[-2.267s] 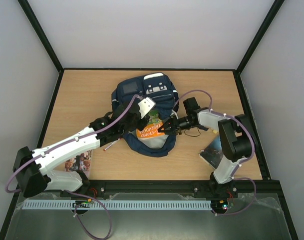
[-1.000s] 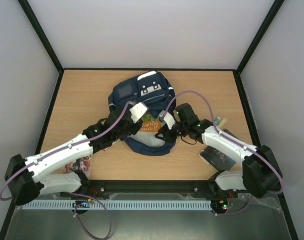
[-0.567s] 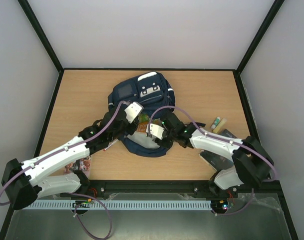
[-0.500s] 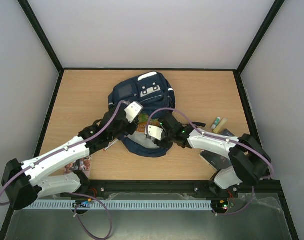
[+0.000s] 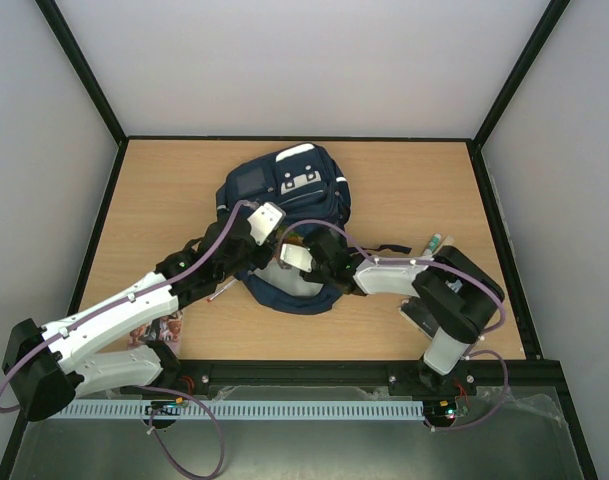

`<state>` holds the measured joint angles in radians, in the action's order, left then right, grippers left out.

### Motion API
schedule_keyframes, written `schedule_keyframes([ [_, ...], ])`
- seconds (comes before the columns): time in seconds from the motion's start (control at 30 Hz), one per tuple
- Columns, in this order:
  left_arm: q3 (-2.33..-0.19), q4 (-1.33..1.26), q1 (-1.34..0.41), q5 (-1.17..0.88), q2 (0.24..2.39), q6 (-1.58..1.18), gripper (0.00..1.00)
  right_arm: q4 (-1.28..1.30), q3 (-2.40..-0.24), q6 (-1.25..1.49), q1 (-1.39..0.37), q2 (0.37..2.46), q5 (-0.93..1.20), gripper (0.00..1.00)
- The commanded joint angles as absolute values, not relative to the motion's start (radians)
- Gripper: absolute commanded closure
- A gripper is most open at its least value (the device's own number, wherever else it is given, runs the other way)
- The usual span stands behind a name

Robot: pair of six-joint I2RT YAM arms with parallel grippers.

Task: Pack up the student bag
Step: Place the book in the student bag, then move the book to the center of the board.

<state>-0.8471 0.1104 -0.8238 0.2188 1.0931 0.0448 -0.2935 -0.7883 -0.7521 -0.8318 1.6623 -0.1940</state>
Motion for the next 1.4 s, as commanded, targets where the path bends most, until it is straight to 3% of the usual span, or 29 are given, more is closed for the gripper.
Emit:
schedule_keyframes([
  [0.0,-0.866,0.003,-0.813,0.220,1.056,0.044,0.98,-0.511,-0.819,-0.773,-0.828,1.753,-0.368,0.55],
  [0.23,-0.876,0.018,-0.811,0.204,1.054,0.050,0.98,-0.727,-0.814,-0.750,-0.818,1.811,-0.478,0.60],
  [0.4,-0.867,0.022,-0.811,0.205,1.044,0.048,0.98,-0.738,-0.843,-0.764,-0.811,1.885,-0.558,0.60],
  [0.63,-0.876,0.044,-0.810,0.215,1.051,0.039,0.98,-0.377,-0.837,-0.672,-0.813,1.746,-0.322,0.55],
  [0.9,-0.883,0.064,-0.808,0.208,1.066,0.020,0.98,0.078,-0.795,-0.590,-0.814,1.419,-0.033,0.47],
  [1.07,-0.860,0.056,-0.805,0.187,1.074,-0.008,0.98,0.309,-0.777,-0.514,-0.796,1.249,0.010,0.43],
  [1.37,-0.884,0.061,-0.808,0.064,1.200,-0.094,0.98,0.541,-0.746,-0.388,-0.435,1.008,0.024,0.43],
])
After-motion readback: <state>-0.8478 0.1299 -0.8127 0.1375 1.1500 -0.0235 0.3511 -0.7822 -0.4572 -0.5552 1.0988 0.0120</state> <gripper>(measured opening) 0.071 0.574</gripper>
